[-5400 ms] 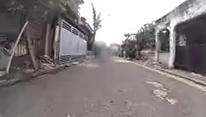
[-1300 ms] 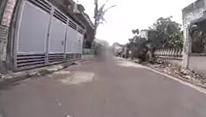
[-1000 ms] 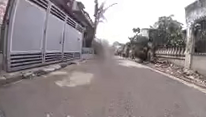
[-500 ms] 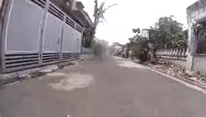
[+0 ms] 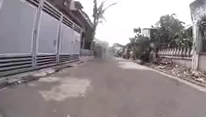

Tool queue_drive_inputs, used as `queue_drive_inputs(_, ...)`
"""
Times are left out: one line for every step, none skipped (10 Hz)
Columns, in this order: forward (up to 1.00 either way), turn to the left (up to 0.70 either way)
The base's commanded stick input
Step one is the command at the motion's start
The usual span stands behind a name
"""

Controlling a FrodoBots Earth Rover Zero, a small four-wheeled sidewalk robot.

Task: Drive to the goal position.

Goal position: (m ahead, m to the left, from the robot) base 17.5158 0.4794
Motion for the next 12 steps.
queue_drive_inputs(0.70, 0.00)
queue_drive_inputs(0.70, 0.00)
queue_drive_inputs(0.70, 0.00)
queue_drive_inputs(0.70, 0.00)
queue_drive_inputs(0.70, 0.00)
queue_drive_inputs(0.70, 0.00)
queue_drive_inputs(0.70, 0.00)
queue_drive_inputs(0.70, 0.00)
queue_drive_inputs(0.70, 0.00)
queue_drive_inputs(0.70, 0.00)
queue_drive_inputs(0.70, 0.00)
queue_drive_inputs(0.70, 0.00)
